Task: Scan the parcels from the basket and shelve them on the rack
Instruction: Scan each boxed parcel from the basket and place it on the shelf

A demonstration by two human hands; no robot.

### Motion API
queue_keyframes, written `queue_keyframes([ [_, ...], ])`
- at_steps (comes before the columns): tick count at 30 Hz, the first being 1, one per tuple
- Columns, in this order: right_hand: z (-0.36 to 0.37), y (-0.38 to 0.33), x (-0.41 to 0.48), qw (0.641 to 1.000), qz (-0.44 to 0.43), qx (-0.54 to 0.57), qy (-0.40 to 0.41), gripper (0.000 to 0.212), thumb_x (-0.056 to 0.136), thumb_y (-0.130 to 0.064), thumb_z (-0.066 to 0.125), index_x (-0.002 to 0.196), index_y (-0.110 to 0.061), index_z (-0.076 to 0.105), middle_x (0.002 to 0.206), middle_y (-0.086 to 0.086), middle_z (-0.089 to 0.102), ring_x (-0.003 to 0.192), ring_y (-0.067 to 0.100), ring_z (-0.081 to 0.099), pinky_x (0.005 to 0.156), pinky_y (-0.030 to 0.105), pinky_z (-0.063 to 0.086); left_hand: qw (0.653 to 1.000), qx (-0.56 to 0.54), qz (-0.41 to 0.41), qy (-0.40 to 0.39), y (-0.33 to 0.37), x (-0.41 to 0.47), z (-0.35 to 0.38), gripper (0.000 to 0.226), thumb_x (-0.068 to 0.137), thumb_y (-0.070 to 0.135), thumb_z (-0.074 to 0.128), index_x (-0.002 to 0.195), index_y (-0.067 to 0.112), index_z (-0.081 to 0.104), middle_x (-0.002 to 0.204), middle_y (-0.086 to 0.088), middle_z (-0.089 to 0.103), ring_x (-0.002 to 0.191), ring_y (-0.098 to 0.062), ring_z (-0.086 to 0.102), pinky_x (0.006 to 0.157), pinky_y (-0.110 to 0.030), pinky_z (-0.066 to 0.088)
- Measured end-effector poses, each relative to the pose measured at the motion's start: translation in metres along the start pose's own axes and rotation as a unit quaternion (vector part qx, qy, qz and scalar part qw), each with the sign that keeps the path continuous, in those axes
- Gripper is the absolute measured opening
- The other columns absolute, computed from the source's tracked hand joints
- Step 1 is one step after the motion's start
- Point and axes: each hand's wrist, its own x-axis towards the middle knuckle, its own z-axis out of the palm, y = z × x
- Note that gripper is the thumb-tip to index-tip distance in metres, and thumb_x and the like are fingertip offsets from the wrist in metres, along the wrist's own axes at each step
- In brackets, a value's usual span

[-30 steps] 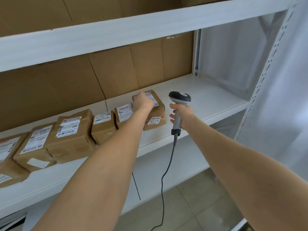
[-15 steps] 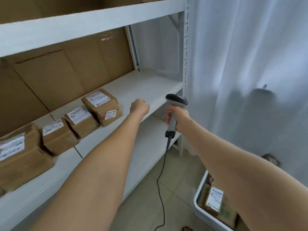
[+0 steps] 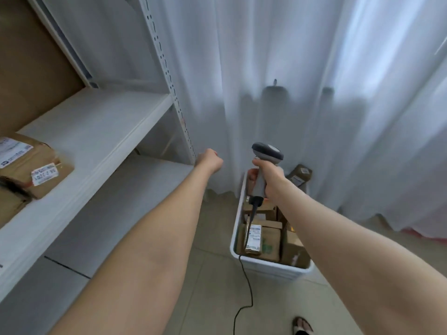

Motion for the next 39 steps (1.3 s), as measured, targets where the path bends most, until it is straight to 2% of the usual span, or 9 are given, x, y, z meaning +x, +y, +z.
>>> queue_keyframes([
  [5,-0.082,0.006,0.027,0.997,0.026,0.021,0.065,0.029,0.085,-0.019,0.072,0.110,-0.009,0.062,0.077,0.005,0.069,0.064,0.016,0.065,0.073,0.033,0.057,0.997,0.008,0.009,-0.075,0.038,-0.001,0.080,0.034,0.090,0.008,0.054,0.124,0.005,0.058,0.134,-0.015,0.053,0.123,-0.032,0.049,0.104,-0.037,0.041],
  [11,-0.166,0.013,0.063,0.990,0.070,0.019,0.118,0.014,0.085,-0.022,0.073,0.092,-0.014,0.063,0.062,-0.001,0.068,0.056,0.011,0.063,0.061,0.029,0.054,0.989,0.045,0.005,-0.142,0.074,-0.008,0.173,0.042,0.090,0.012,0.058,0.131,0.007,0.054,0.136,-0.010,0.053,0.125,-0.026,0.049,0.098,-0.030,0.040],
  [18,-0.227,0.035,0.122,0.986,0.127,-0.007,0.109,0.014,0.086,-0.021,0.071,0.095,-0.012,0.064,0.077,0.003,0.067,0.068,0.014,0.062,0.067,0.030,0.055,0.982,0.056,-0.054,-0.173,0.082,-0.005,0.269,0.049,0.088,0.016,0.060,0.135,0.010,0.048,0.135,-0.011,0.052,0.121,-0.026,0.051,0.094,-0.031,0.044],
  [22,-0.233,0.072,0.161,0.982,0.167,-0.023,0.084,0.030,0.085,-0.020,0.072,0.111,-0.010,0.062,0.085,0.005,0.066,0.079,0.018,0.063,0.088,0.038,0.056,0.976,0.043,-0.110,-0.185,0.049,0.009,0.306,0.051,0.090,0.014,0.057,0.139,0.008,0.043,0.136,-0.012,0.051,0.120,-0.028,0.052,0.095,-0.032,0.046],
  [25,-0.227,0.107,0.191,0.978,0.194,-0.032,0.073,0.043,0.083,-0.021,0.074,0.121,-0.009,0.056,0.095,0.008,0.064,0.085,0.020,0.062,0.078,0.038,0.056,0.971,0.037,-0.153,-0.182,0.013,0.030,0.332,0.049,0.092,0.008,0.051,0.140,0.005,0.040,0.136,-0.015,0.050,0.119,-0.030,0.052,0.093,-0.034,0.047],
  [29,-0.221,0.163,0.236,0.973,0.214,-0.058,0.067,0.062,0.082,-0.028,0.075,0.134,-0.013,0.045,0.118,0.014,0.061,0.106,0.031,0.059,0.095,0.050,0.051,0.964,0.006,-0.198,-0.177,-0.039,0.060,0.372,0.041,0.094,0.008,0.048,0.134,0.000,0.043,0.133,-0.019,0.051,0.118,-0.033,0.053,0.098,-0.040,0.047],
  [31,-0.219,0.195,0.261,0.970,0.226,-0.068,0.059,0.057,0.082,-0.027,0.075,0.130,-0.012,0.048,0.112,0.014,0.063,0.100,0.031,0.062,0.091,0.050,0.052,0.959,-0.008,-0.220,-0.179,-0.067,0.073,0.395,0.039,0.094,0.010,0.048,0.131,-0.001,0.044,0.131,-0.019,0.053,0.116,-0.033,0.054,0.098,-0.041,0.047],
  [35,-0.213,0.252,0.307,0.966,0.246,-0.077,0.037,0.038,0.085,-0.022,0.072,0.116,-0.011,0.054,0.090,0.009,0.068,0.076,0.023,0.066,0.057,0.036,0.052,0.950,-0.028,-0.257,-0.176,-0.123,0.098,0.444,0.037,0.095,0.013,0.051,0.128,-0.001,0.046,0.130,-0.019,0.055,0.118,-0.033,0.054,0.100,-0.040,0.045],
  [39,-0.205,0.298,0.345,0.960,0.270,-0.068,0.015,0.040,0.085,-0.015,0.072,0.120,-0.007,0.057,0.099,0.013,0.073,0.083,0.029,0.071,0.064,0.041,0.059,0.943,-0.032,-0.279,-0.181,-0.167,0.117,0.483,0.013,0.095,0.012,0.049,0.103,0.003,0.053,0.113,-0.017,0.058,0.102,-0.030,0.057,0.082,-0.033,0.045],
])
